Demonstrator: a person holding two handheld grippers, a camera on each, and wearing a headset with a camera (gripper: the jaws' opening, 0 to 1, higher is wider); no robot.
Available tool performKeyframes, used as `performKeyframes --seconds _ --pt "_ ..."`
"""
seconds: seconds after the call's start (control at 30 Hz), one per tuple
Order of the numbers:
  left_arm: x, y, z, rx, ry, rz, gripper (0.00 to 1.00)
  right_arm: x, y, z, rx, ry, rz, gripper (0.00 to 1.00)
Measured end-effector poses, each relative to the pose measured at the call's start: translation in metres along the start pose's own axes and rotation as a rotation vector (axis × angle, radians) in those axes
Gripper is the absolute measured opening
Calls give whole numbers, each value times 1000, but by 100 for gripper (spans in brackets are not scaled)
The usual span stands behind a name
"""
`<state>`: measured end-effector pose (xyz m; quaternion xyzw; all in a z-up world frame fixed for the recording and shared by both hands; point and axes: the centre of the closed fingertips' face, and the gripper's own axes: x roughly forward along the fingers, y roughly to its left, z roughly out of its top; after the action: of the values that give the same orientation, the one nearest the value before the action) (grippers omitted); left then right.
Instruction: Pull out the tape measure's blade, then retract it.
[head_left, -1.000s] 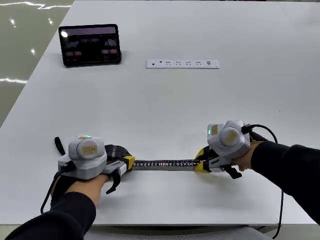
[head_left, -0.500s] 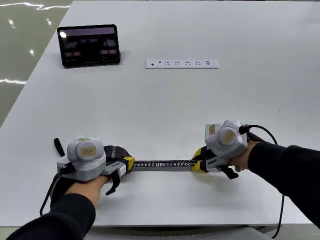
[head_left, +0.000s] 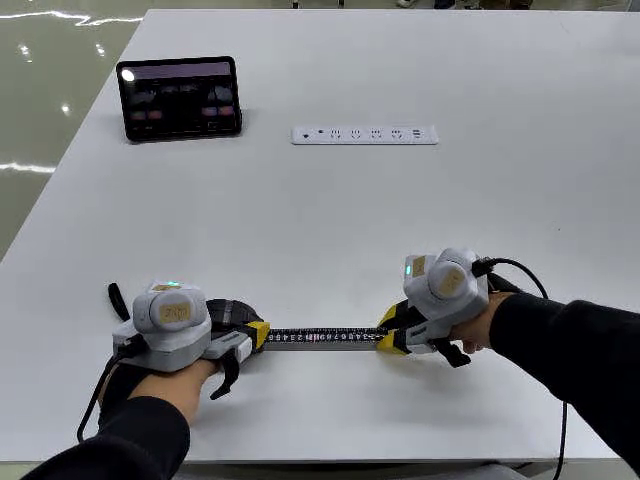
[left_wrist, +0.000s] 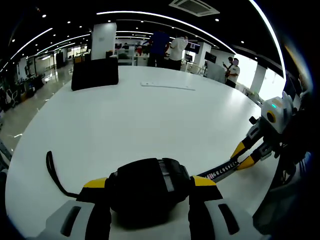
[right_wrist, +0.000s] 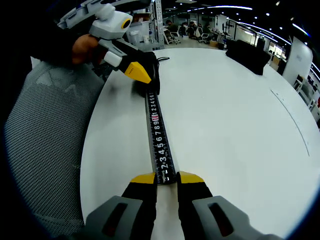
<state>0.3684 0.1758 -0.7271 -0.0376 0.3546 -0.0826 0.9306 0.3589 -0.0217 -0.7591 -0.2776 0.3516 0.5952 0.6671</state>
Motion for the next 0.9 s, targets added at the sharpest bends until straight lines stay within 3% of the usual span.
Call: performKeyframes --seconds 0.9 --pt "-1 2 1 -15 -8 -17 58 10 2 13 2 -23 1 11"
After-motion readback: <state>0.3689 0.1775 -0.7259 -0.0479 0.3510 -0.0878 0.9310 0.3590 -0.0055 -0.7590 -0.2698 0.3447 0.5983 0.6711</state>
